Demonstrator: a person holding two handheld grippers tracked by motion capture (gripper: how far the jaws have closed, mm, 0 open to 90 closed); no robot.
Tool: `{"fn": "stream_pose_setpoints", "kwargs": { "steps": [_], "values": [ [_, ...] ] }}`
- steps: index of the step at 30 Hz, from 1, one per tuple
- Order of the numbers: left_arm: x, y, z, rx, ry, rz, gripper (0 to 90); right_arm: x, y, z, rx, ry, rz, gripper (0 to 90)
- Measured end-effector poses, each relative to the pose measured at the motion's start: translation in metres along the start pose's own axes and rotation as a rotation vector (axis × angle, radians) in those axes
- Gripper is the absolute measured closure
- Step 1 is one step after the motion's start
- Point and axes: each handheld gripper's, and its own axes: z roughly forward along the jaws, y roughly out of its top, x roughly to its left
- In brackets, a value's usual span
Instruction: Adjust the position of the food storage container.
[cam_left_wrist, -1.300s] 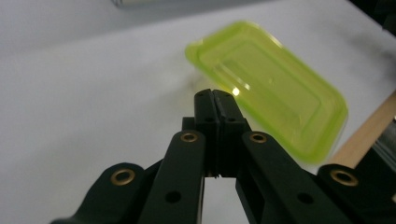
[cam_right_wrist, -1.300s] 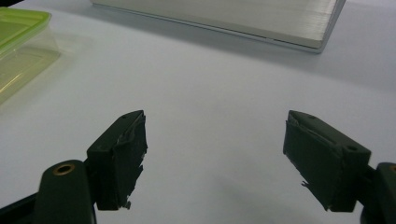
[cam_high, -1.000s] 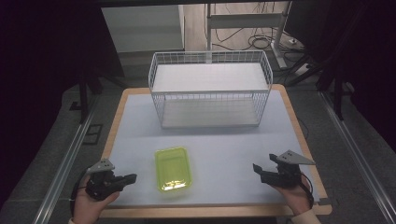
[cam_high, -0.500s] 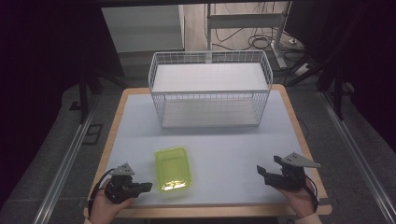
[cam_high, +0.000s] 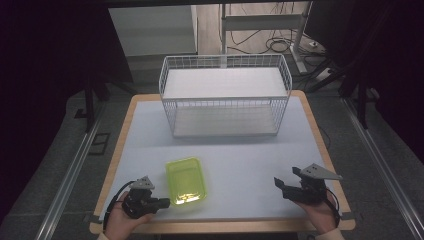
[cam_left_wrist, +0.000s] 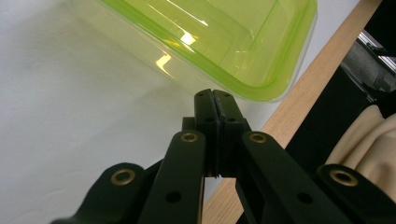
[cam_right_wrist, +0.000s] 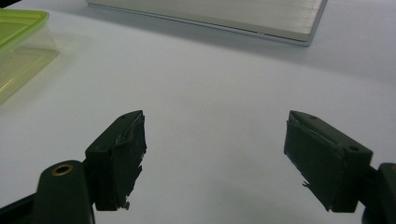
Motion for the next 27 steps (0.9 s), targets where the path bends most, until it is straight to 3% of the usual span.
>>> {"fn": "stream_pose_setpoints", "kwargs": {
  "steps": [7,27],
  "values": [
    [-0.003,0.004,0.005,0.004,-0.010,0.008,89.7,0.000,0.000,0.001,0.004,0.000,-0.001,21.0],
    [-0.019,0.028,0.026,0.021,-0.043,0.080,89.7,0.001,-0.001,0.002,0.008,0.007,-0.006,21.0]
  ]
}}
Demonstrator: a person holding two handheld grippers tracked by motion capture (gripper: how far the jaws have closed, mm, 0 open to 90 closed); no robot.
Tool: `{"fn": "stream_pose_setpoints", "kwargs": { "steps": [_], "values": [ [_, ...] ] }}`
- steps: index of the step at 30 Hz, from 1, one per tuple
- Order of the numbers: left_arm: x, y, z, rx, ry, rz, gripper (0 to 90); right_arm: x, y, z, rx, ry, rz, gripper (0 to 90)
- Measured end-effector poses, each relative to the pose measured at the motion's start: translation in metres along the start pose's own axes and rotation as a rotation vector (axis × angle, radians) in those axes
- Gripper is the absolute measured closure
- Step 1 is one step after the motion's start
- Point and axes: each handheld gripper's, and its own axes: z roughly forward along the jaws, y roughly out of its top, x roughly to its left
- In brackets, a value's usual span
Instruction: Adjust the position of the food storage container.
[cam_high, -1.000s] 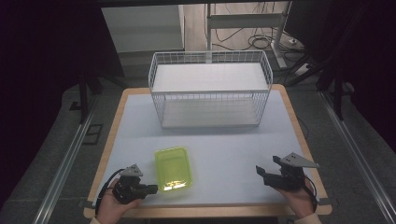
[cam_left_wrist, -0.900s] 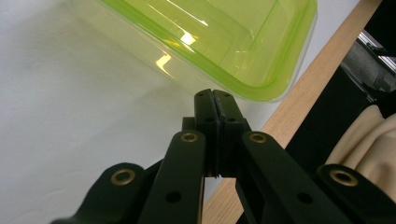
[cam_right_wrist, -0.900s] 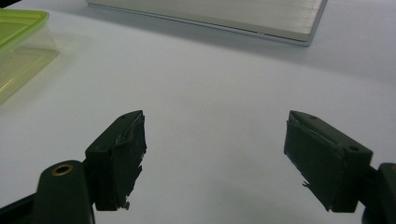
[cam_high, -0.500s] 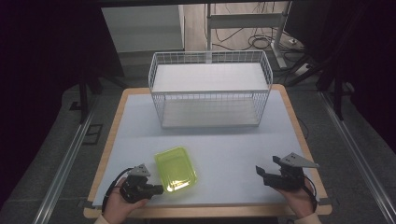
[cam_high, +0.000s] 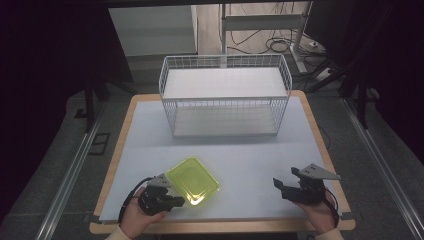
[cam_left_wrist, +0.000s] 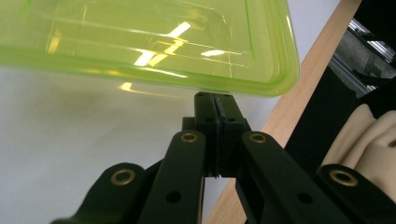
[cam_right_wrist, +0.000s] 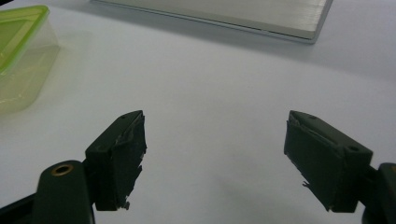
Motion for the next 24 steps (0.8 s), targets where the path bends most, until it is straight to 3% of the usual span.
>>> {"fn": "stream_pose_setpoints", "kwargs": {
  "steps": [24],
  "values": [
    [-0.019,0.035,0.041,0.001,0.018,0.023,89.8,0.000,0.000,0.001,0.008,0.001,-0.010,21.0]
  ]
}}
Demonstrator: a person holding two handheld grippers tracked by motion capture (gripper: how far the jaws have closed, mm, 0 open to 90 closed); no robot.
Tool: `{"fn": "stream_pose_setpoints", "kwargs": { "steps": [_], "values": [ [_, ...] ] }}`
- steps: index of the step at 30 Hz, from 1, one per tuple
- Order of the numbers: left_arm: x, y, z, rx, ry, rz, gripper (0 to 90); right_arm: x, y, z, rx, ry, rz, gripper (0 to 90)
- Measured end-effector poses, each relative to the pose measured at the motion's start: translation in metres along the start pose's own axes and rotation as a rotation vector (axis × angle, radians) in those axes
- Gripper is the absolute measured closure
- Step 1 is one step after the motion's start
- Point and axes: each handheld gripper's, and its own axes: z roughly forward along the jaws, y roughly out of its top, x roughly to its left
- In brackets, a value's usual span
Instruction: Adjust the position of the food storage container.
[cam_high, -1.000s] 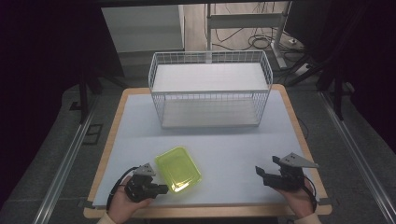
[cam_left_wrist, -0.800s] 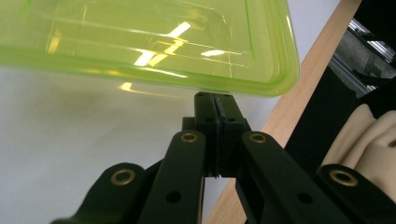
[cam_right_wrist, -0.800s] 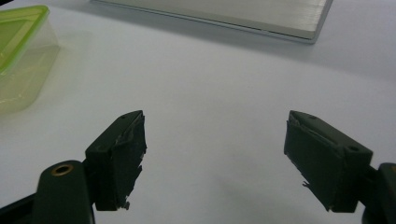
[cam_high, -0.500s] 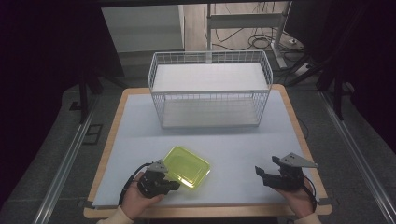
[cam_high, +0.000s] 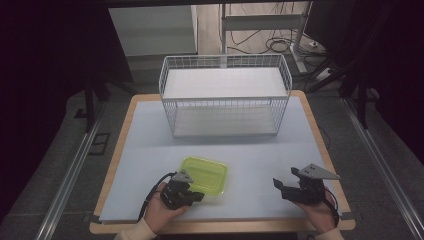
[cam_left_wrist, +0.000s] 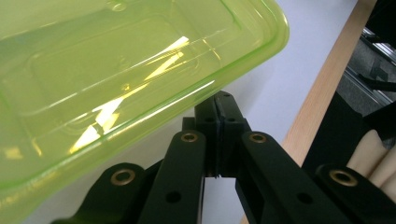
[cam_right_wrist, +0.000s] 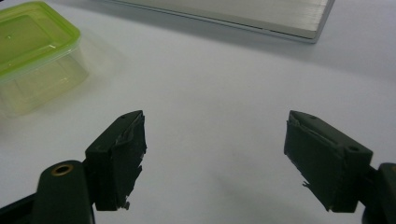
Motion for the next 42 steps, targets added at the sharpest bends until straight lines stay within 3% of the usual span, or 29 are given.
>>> {"fn": "stream_pose_setpoints", "kwargs": {
  "steps": [10,14,17,18,19,21,22,25,29,34,42],
  "values": [
    [-0.008,0.006,0.007,-0.007,-0.014,0.011,89.8,0.000,0.000,0.001,0.005,-0.002,-0.008,21.0],
    [-0.011,0.001,-0.002,-0.031,-0.027,0.009,89.7,-0.001,0.000,0.000,0.004,-0.005,-0.008,21.0],
    [-0.009,-0.009,-0.020,-0.068,-0.030,-0.005,89.7,-0.001,-0.001,0.000,0.002,-0.006,-0.008,21.0],
    [-0.006,-0.016,-0.034,-0.106,-0.020,-0.028,89.7,-0.001,-0.001,0.000,0.002,-0.006,-0.008,21.0],
    [-0.006,-0.016,-0.034,-0.106,-0.020,-0.028,89.7,-0.001,-0.001,0.000,0.002,-0.006,-0.008,21.0],
    [0.003,-0.024,-0.056,-0.165,0.004,-0.066,89.7,-0.001,-0.001,0.000,0.005,-0.007,-0.009,21.0],
    [0.003,-0.024,-0.056,-0.165,0.004,-0.066,89.7,-0.001,-0.001,0.000,0.005,-0.007,-0.009,21.0],
    [0.020,-0.031,-0.078,-0.234,0.034,-0.124,89.7,0.000,0.000,0.001,0.007,-0.007,-0.011,21.0],
    [0.045,-0.037,-0.091,-0.264,0.085,-0.190,89.7,0.001,0.000,0.002,0.010,-0.006,-0.018,21.0],
    [0.069,-0.045,-0.081,-0.231,0.110,-0.247,89.7,-0.001,0.000,0.002,0.012,-0.010,-0.013,21.0],
    [0.076,-0.036,-0.060,-0.184,0.079,-0.259,89.7,0.000,0.000,0.003,0.015,-0.009,-0.019,21.1]
  ]
}}
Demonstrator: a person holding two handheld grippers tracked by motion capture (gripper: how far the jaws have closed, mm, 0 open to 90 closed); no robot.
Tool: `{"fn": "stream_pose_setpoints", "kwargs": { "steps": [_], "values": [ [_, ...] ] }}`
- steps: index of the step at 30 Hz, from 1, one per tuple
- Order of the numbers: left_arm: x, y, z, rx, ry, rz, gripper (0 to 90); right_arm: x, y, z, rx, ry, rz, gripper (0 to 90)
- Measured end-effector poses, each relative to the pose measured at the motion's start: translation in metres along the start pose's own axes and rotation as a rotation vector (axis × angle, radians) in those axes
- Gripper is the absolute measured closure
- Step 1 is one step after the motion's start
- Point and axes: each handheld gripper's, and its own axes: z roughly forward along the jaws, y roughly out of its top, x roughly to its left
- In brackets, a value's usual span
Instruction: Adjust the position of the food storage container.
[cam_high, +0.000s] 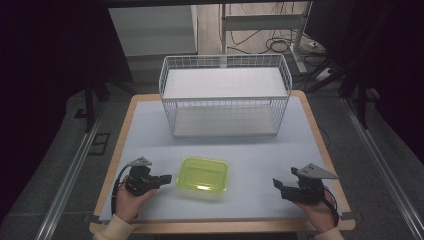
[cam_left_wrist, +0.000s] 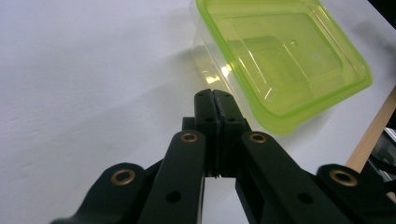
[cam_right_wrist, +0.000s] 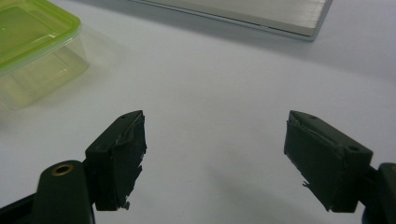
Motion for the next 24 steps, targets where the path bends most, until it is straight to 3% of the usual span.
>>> {"fn": "stream_pose_setpoints", "kwargs": {
  "steps": [5,11,24],
  "values": [
    [0.001,0.006,0.015,0.028,-0.020,-0.016,89.7,0.001,0.000,0.001,0.004,0.000,-0.004,21.0],
    [0.001,0.006,0.019,0.046,-0.030,-0.019,89.8,-0.001,-0.001,0.000,0.004,-0.002,-0.003,21.0],
    [-0.011,0.009,0.029,0.064,-0.056,0.012,89.7,0.000,-0.001,0.001,0.009,-0.003,-0.005,21.0]
  ]
}}
